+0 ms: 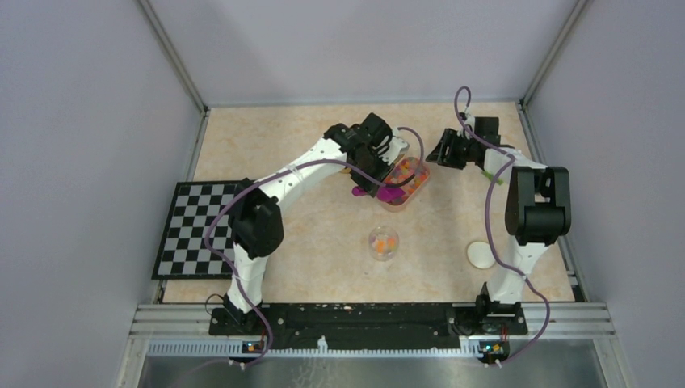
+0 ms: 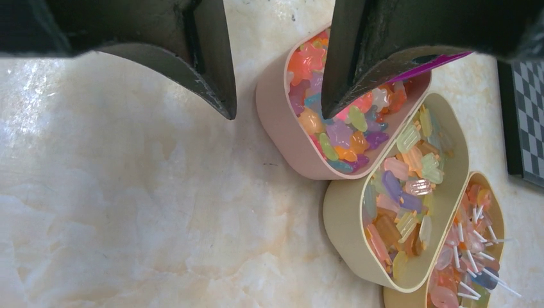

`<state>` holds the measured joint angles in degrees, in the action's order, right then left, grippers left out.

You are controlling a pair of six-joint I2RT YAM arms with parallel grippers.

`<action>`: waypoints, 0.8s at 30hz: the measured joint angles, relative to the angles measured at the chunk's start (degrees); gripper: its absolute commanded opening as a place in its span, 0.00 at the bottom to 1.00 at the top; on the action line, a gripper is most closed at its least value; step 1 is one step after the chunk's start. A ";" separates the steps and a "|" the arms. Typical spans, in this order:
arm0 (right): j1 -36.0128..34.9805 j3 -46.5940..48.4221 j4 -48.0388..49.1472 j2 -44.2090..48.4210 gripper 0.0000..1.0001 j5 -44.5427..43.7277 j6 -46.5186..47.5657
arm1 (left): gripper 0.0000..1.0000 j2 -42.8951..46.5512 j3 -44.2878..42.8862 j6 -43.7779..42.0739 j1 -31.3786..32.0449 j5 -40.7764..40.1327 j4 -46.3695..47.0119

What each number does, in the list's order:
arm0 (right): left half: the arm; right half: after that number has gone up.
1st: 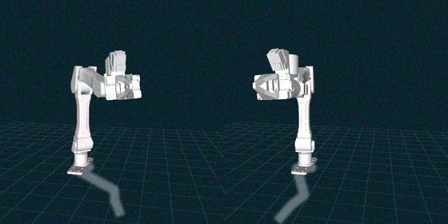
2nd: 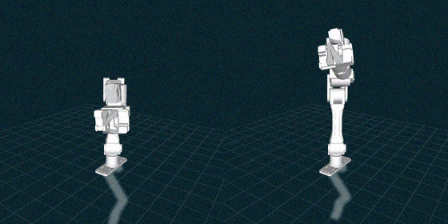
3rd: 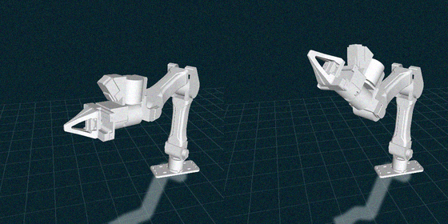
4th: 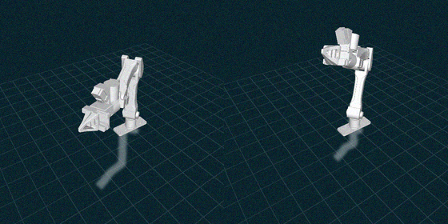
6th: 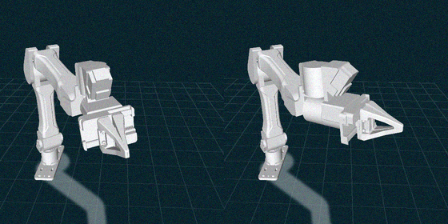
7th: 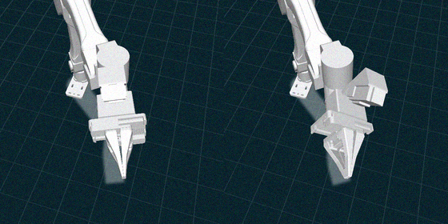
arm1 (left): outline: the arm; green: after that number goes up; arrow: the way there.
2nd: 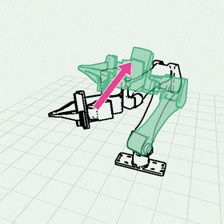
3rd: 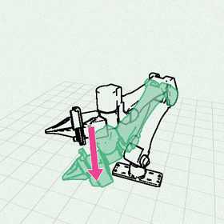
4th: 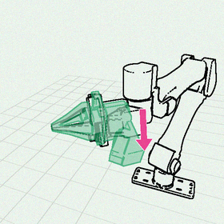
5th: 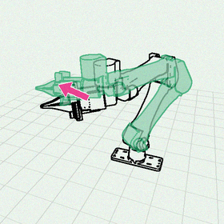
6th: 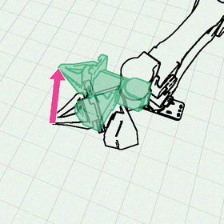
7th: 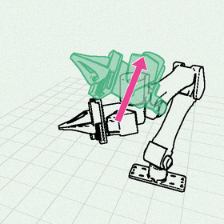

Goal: Pack the candies
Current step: Scoop the fake candies from the storage box.

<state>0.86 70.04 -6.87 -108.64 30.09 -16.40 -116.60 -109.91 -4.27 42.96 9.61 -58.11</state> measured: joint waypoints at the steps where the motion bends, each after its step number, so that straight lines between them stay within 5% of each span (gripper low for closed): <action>1: 0.00 0.37 0.04 -0.20 0.49 0.04 0.04 | 0.00 -0.17 -0.09 -0.13 -0.09 0.00 0.11; 24: -2.62 1.31 0.22 -3.45 0.39 1.01 0.81 | 0.00 -3.08 -0.83 -0.37 -0.61 2.05 6.80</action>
<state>-1.76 71.35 -6.66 -112.09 31.09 -15.59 -119.68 -110.74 -4.64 42.35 11.66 -51.31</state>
